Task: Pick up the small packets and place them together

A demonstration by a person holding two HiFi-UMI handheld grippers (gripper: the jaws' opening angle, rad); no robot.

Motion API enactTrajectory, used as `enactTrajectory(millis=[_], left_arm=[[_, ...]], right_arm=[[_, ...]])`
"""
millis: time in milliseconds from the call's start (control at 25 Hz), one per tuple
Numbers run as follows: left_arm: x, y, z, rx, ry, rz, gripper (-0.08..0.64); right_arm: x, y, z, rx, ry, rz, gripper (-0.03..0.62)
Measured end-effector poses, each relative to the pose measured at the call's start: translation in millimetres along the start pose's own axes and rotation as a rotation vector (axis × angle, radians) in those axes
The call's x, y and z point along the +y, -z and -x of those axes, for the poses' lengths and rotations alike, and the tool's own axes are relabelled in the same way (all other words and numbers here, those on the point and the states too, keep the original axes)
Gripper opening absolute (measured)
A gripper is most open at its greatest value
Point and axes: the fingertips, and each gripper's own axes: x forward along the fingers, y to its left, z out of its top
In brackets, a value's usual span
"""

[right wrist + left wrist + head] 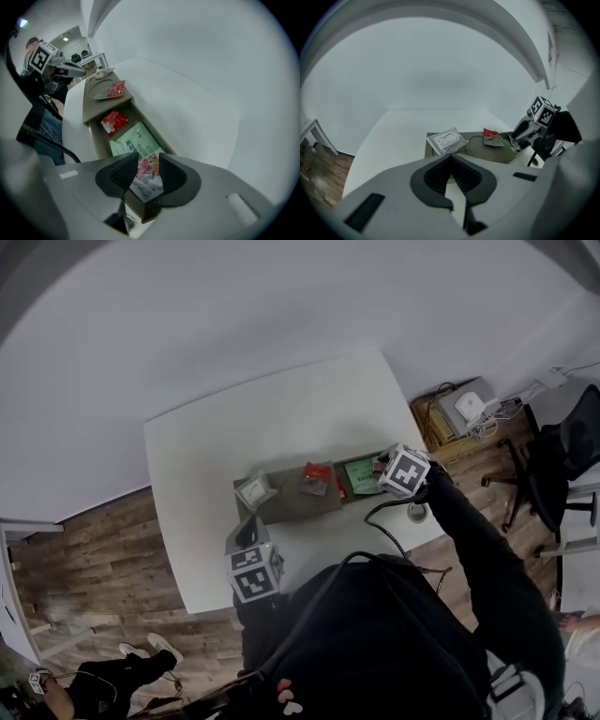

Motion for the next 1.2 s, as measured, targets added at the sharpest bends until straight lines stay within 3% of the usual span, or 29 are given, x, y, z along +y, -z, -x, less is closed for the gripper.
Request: enactTrajectory(millis=[320,720,880,1040,1200], left_arm=[[2,-3,-1,-0.003,-0.001,-0.004,-0.001],[5,0,-3,0.007,-0.005,0.000,-0.002],[5,-2,-1,0.004,-0.010,0.002,-0.001],[4,-1,-2,0.006,-0.011,0.003,-0.001],[3,0,-3,0.005,-0.009,0.001,-0.001]], right_arm=[[-5,3,-15,0.018,0.030,-0.049,0.124],[-9,8,-30,0.026,0.008,-0.119,0.124],[-10,4,-37,0.010,-0.015,-0.129,0.124],[3,19,-36,0.107,-0.070,-0.167,0.123],[9,17,-37,0.121,-0.108,-0.171,0.106]])
